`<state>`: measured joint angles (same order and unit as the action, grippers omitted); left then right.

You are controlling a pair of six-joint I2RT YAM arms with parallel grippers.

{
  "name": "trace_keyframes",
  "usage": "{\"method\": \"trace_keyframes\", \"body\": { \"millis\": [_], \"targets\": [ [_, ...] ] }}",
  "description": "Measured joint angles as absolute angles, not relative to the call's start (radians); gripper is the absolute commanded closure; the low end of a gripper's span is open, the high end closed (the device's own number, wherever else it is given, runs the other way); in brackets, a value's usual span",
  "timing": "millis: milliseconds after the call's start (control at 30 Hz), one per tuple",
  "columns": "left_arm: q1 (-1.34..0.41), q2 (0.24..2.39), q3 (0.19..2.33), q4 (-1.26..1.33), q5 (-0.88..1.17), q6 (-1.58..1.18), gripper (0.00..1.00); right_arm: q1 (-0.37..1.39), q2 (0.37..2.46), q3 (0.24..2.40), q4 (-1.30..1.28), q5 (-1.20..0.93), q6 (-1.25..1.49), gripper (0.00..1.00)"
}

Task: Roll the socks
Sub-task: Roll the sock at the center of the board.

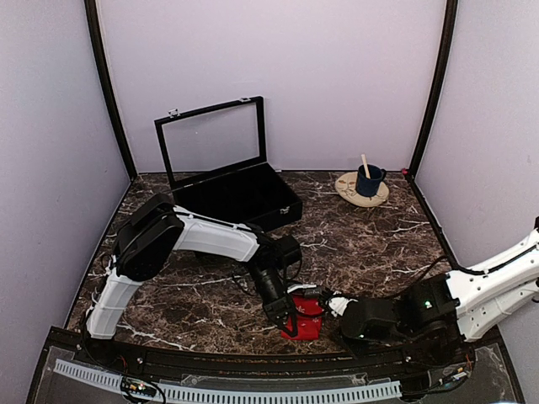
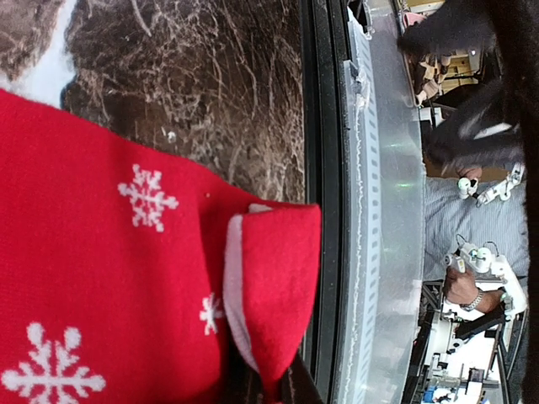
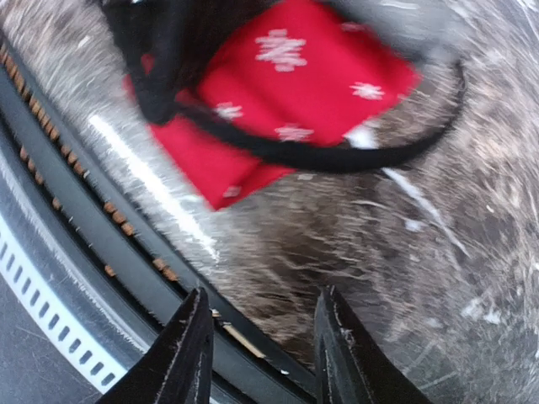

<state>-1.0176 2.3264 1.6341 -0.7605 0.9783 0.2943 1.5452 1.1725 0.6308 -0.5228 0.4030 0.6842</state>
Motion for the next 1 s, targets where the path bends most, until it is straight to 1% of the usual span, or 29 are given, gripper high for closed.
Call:
{"method": "trace_keyframes", "body": {
  "millis": [200, 267, 333, 433, 633, 1000],
  "targets": [
    [-1.016, 2.334, 1.637, -0.765, 1.007, 0.293, 1.00, 1.636, 1.345, 0.725, -0.498, 0.409, 0.582, 0.59],
    [-1.013, 2.337, 1.638, -0.766, 1.015, 0.292, 1.00, 1.652, 1.398, 0.755, -0.485, 0.416, 0.540, 0.57],
    [-1.012, 2.339, 1.638, -0.767, 1.020, 0.292, 1.00, 1.657, 1.430, 0.770, -0.475, 0.424, 0.507, 0.53],
    [-1.012, 2.340, 1.638, -0.768, 1.025, 0.292, 1.00, 1.657, 1.463, 0.781, -0.463, 0.444, 0.452, 0.50],
    [-1.011, 2.344, 1.641, -0.773, 1.032, 0.292, 1.00, 1.651, 1.491, 0.781, -0.445, 0.481, 0.353, 0.50],
    [-1.011, 2.346, 1.643, -0.786, 1.036, 0.293, 1.00, 1.573, 1.531, 0.781, -0.386, 0.480, 0.223, 0.51]
  ]
}}
